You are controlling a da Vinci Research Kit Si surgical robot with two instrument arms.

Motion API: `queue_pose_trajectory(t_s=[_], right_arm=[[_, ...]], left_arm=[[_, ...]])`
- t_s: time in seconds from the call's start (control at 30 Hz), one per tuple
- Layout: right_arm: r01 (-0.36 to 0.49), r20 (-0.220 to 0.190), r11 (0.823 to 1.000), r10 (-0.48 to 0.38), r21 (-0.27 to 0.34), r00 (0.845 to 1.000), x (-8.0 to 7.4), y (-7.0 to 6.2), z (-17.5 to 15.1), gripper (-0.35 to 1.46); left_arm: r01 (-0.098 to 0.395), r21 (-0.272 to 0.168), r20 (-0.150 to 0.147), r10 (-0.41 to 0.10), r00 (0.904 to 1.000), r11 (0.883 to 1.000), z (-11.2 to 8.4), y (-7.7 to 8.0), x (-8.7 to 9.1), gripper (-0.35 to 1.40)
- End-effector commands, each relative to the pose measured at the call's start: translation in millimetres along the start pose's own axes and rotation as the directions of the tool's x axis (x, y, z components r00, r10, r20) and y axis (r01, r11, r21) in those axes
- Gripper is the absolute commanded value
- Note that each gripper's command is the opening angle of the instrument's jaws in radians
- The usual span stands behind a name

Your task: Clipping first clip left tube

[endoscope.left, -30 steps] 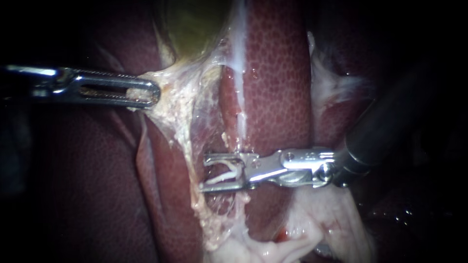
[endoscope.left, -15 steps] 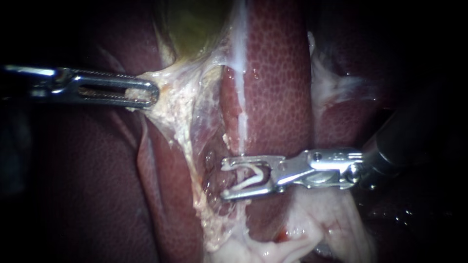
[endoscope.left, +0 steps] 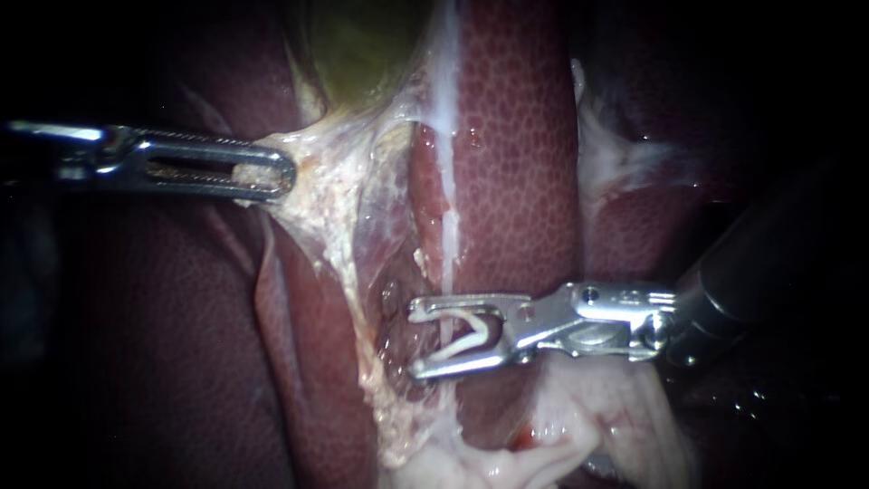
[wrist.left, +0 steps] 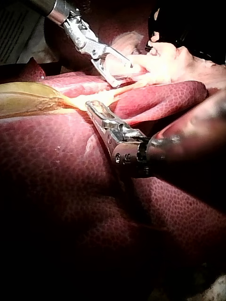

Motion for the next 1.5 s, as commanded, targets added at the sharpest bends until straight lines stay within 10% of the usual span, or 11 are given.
queue_pose_trajectory(t_s=[0.03,1.5], right_arm=[[-0.003,0.003,1.0,0.003,0.006,1.0,-0.2,0.0,0.3,0.48],[-0.162,-0.034,0.974,0.17,0.159,0.985,-2.7,0.1,8.8,0.53]], left_arm=[[0.0,0.0,0.0,0.0,1.0,1.0,0.0,0.0,0.0,-0.35],[0.001,-0.002,0.0,-0.001,1.0,1.0,0.2,-0.1,0.0,-0.35]])
